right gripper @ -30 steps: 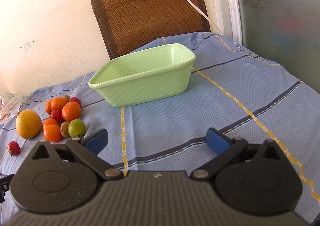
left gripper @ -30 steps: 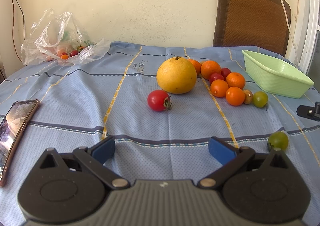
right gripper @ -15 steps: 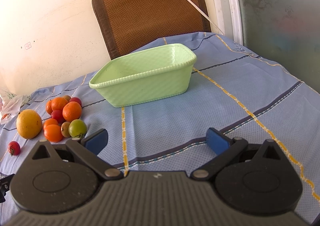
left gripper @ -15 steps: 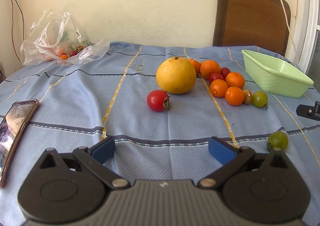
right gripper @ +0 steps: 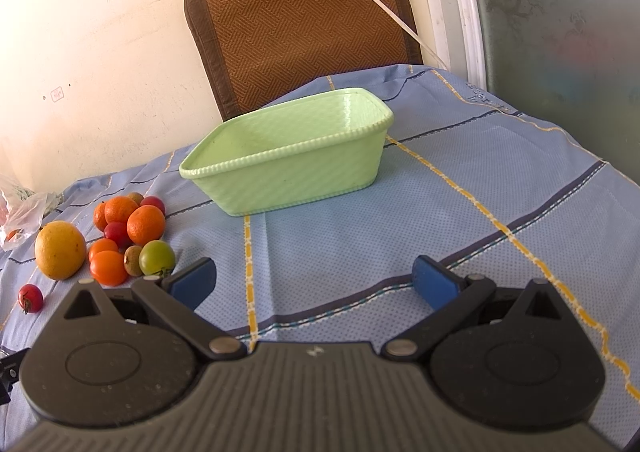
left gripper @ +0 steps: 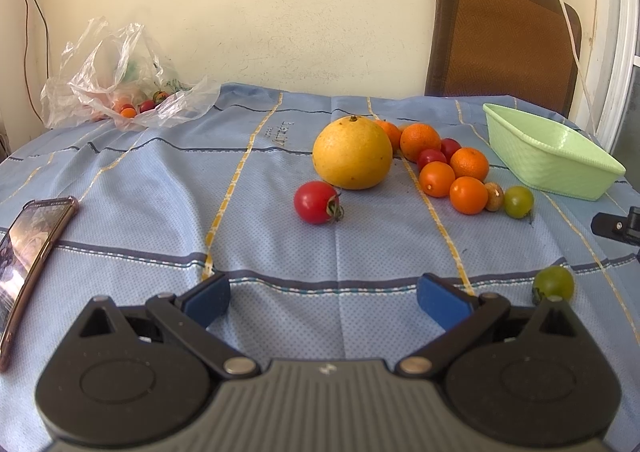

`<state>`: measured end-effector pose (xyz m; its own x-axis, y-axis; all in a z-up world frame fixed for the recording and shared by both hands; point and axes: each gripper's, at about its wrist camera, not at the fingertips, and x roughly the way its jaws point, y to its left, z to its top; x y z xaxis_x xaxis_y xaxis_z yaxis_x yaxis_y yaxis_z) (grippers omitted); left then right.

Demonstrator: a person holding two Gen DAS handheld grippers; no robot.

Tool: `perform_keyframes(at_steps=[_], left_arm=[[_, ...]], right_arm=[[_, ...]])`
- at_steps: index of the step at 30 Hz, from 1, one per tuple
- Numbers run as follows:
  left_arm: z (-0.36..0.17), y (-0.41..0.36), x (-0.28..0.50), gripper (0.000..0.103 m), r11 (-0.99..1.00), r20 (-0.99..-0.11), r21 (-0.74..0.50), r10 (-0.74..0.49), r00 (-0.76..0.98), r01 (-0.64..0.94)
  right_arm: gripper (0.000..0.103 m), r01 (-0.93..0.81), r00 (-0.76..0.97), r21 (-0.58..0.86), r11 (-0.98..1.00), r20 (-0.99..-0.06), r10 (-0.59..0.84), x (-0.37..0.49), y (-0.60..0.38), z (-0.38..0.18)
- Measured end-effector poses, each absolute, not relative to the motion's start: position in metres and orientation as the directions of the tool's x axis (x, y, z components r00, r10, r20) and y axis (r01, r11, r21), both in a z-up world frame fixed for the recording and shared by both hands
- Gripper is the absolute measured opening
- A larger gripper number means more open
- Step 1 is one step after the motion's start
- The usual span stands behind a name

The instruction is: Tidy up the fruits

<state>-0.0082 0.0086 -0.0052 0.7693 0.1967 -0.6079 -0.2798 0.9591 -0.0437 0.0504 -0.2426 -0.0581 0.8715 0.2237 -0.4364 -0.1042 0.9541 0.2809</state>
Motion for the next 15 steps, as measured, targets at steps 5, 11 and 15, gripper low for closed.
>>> perform_keyframes(at_steps=[5, 11, 15], left_arm=[[-0.0054, 0.0101, -0.0092, 0.103, 0.959, -0.604, -0.055, 0.189, 0.774, -0.277], [-0.0053, 0.0109, -0.0102, 0.103, 0.959, -0.604, -0.056, 0.188, 0.775, -0.277], [-0.0054, 0.0108, -0.0102, 0.103, 0.959, -0.604, -0.055, 0.189, 0.774, -0.277]], right_arm=[[0.103, -0.104, 0.872, 0.281, 0.954, -0.436, 0.224, 0.0503, -0.2425, -0.0582], [0.103, -0.106, 0.872, 0.282, 0.954, -0.435, 0.225, 0.0499, -0.2428, -0.0578], [0.103, -0.106, 0.872, 0.283, 0.953, -0.434, 0.226, 0.0498, -0.2427, -0.0576]])
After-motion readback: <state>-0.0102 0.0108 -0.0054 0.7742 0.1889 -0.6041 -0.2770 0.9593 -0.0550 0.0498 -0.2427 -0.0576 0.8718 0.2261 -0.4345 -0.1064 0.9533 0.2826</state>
